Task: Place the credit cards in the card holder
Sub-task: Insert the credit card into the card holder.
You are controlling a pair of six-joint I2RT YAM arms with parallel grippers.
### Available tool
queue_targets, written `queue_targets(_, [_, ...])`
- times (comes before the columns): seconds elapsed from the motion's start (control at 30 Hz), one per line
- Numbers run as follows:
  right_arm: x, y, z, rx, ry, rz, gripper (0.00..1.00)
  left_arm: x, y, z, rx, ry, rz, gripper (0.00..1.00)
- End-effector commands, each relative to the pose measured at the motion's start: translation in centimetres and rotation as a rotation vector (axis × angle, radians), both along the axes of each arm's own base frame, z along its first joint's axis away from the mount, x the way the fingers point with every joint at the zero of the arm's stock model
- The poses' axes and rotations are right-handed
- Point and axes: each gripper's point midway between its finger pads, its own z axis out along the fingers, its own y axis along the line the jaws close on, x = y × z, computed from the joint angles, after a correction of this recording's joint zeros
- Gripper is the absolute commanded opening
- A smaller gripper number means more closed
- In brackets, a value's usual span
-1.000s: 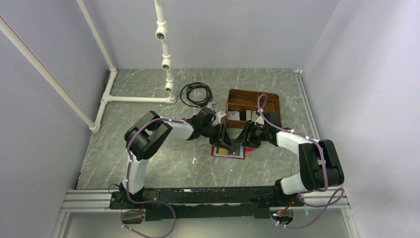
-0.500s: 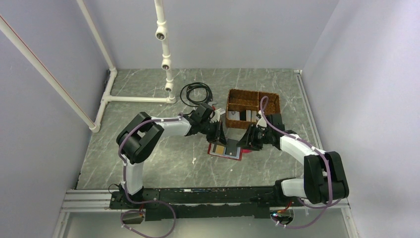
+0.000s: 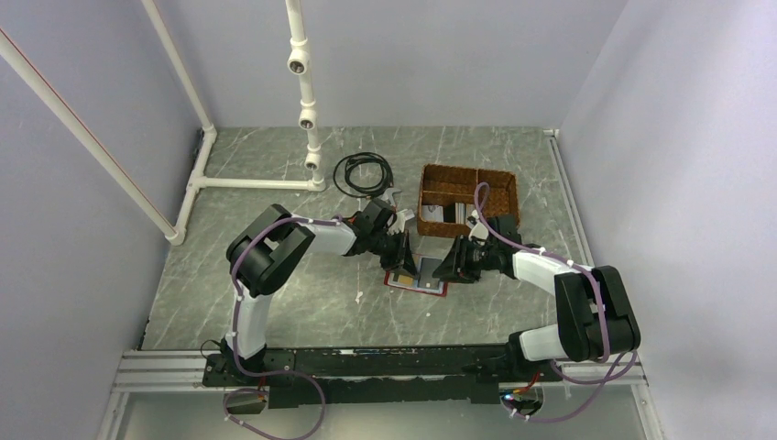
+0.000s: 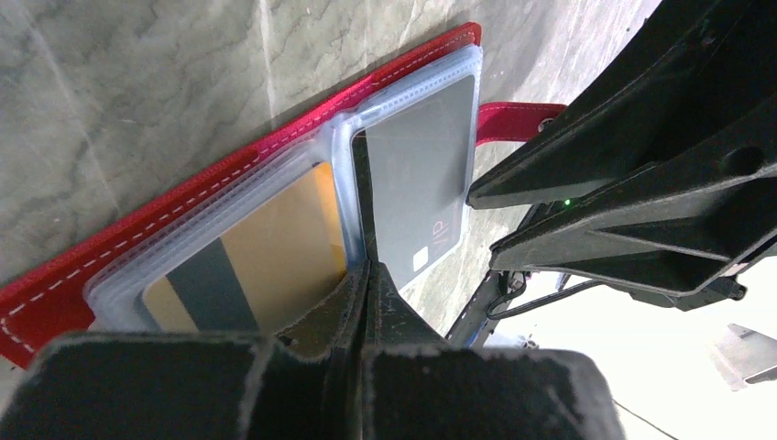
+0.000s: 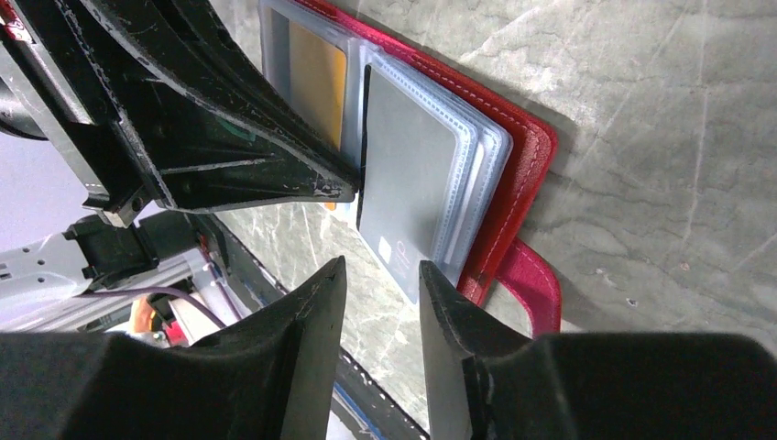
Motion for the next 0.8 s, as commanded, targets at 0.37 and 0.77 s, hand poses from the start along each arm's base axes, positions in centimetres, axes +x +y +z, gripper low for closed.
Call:
queue_targets(0.37, [-0.9, -0.4, -0.7, -0.029, 0.01, -0.007, 0.43, 0.1, 0.9, -1.9, 0.023, 0.019, 0.026, 0.03])
queue_targets(0.77, [0.1, -0.6, 1.5, -0.091, -0.062, -0.007, 0.48, 0.1, 0.8, -1.9, 0.02, 0.022, 0.018, 0.03])
